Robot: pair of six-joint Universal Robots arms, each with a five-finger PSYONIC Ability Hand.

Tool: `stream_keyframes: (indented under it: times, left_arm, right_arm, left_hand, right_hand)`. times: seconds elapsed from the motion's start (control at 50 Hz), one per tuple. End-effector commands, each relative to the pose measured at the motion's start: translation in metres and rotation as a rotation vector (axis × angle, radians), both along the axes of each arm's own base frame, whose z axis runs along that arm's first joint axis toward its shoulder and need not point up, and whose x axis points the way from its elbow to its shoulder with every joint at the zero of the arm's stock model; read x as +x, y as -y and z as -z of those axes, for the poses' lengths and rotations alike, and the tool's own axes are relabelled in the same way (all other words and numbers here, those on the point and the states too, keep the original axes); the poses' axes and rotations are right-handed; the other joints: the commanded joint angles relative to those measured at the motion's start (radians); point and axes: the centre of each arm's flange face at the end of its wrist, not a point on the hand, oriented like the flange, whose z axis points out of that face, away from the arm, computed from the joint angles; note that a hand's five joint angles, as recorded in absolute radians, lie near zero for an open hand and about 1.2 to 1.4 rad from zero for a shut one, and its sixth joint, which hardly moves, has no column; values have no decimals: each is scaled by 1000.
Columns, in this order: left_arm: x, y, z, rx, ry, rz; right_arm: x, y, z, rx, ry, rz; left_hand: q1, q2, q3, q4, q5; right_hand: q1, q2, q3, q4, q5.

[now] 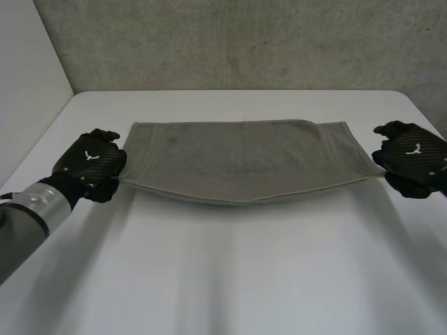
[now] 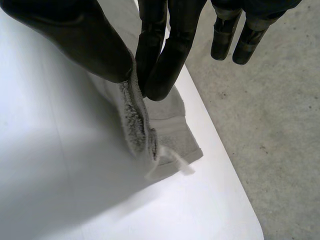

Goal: Fold the towel.

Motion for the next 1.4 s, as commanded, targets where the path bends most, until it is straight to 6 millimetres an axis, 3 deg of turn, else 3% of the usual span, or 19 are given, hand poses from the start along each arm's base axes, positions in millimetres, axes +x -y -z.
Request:
stream_keyframes:
  times: [0.02,0.18,0.32,0.42,0.46,0.48,0.52,0.6,0.68,0.9,1.12,1.4]
  left_arm:
    - [10,-29,-37,-28,-32,21]
    - [15,-66,-63,-15,-41,41]
    - [23,-59,-72,-25,-52,41]
    - [22,-35,-61,6,-47,47]
    - [17,-15,-49,37,-53,63]
    - [17,-14,-49,38,-53,63]
    - [3,0,-36,71,-45,91]
    - [-8,15,-24,94,-20,82]
    - [-12,36,-9,111,2,39]
    - [-20,77,-1,37,-49,18]
    - [-25,93,19,12,-94,-16]
    - [-27,109,36,-24,-106,-73]
  right_arm:
    - [-16,-28,-40,21,38,-51]
    - [-31,-56,-52,82,-17,-76]
    - [-29,-66,-55,127,-74,-173]
    - [-32,-43,-46,198,-13,-208]
    - [-15,-30,-38,267,15,-272]
    - [-15,-30,-38,267,15,-272]
    - [-5,-8,-23,336,16,-280]
    - [-2,13,-12,367,-1,-233]
    - [12,37,-3,311,-56,-175]
    - [27,80,11,200,26,-46]
    - [34,101,33,137,66,18]
    - [41,127,44,30,149,69]
  left_hand:
    - [109,50,-38,-47,51]
    - [109,50,-38,-47,51]
    - [109,50,-38,-47,51]
    - [109,50,-38,-47,51]
    - [109,50,-38,-47,51]
    - [109,50,-38,-47,51]
    - [109,50,-38,-47,51]
    - [109,50,-38,-47,51]
    - [109,50,-38,-47,51]
    - [109,50,-38,-47,51]
    - [109,50,-38,-47,51]
    - [109,50,-38,-47,51]
  right_hand:
    - [76,61,15,29,39]
    - [76,61,15,29,39]
    - [76,61,15,29,39]
    - [76,61,15,29,39]
    - [76,61,15,29,39]
    - [76,61,15,29,39]
    - [76,61,15,29,39]
    - [76,61,15,29,39]
    - [76,61,15,29,39]
    - [76,61,15,29,39]
    - [76,61,15,29,39]
    - [76,61,15,29,39]
